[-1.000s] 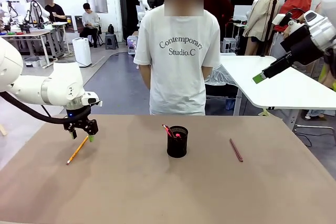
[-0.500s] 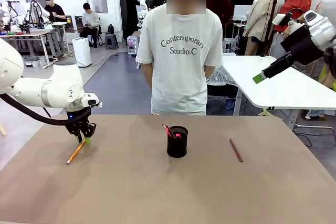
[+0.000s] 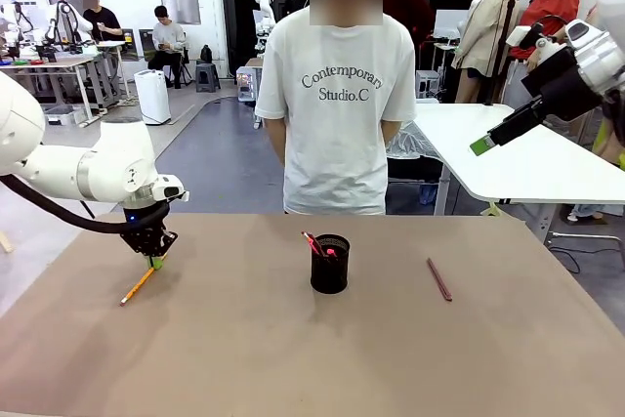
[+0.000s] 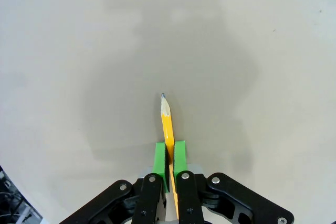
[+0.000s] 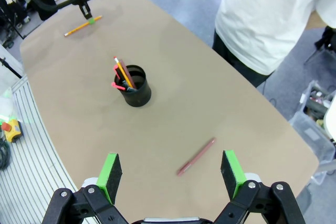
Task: Place the pens into the pen holder.
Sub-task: Pick up a writing instrument from the table and place it into the Pen holder.
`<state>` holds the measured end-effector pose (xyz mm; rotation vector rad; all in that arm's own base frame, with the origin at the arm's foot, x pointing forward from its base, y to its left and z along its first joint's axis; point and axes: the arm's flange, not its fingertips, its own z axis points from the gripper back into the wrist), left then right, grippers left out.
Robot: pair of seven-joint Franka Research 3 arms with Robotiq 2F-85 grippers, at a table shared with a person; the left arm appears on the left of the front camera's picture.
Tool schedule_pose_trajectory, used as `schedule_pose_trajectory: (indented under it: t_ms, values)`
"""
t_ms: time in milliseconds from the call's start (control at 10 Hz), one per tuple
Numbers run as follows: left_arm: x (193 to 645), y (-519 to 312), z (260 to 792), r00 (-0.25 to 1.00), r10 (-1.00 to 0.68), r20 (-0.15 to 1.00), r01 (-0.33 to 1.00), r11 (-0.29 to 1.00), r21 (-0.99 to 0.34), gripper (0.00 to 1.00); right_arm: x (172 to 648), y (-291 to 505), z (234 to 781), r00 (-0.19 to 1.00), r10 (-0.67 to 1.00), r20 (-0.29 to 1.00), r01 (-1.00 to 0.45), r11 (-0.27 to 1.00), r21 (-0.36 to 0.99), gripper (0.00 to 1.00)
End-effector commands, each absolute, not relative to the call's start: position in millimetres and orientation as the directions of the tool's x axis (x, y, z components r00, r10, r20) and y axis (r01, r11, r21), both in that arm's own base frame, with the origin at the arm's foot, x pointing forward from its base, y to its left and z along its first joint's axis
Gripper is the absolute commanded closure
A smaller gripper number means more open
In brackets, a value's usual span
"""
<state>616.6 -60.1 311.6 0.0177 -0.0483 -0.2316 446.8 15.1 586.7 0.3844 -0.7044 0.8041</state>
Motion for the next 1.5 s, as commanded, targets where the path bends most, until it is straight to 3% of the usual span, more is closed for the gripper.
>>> schedule_pose_trajectory:
  t_ms: [0,600,800,1000,1200,1400]
  values:
    - [613.3,-56.3,311.8,0.976,-0.212,0.05,0.209,0.976,0.064,1.0,447.2,14.7,587.1,0.479,0.509,0.715,-0.769,0.636,0.062,0.0]
    - [582.9,-31.7,402.3,0.917,-0.32,0.238,0.376,0.892,-0.25,1.0,447.2,14.7,587.1,0.479,0.509,0.715,-0.769,0.636,0.062,0.0]
    - [584.4,-28.7,412.8,0.915,-0.321,0.245,0.389,0.864,-0.32,1.0,447.2,14.7,587.1,0.479,0.509,0.715,-0.769,0.636,0.062,0.0]
    - [586.1,-29.1,414.6,0.855,-0.418,0.308,0.518,0.731,-0.445,1.0,447.2,14.7,587.1,0.479,0.509,0.715,-0.769,0.636,0.062,0.0]
    - [590.2,-29.7,402.3,0.718,-0.526,0.455,0.696,0.564,-0.444,1.0,447.2,14.7,587.1,0.479,0.509,0.715,-0.769,0.636,0.062,0.0]
    - [597.2,-27.2,390.5,0.642,-0.489,0.59,0.766,0.431,-0.477,1.0,447.2,14.7,587.1,0.479,0.509,0.715,-0.769,0.636,0.062,0.0]
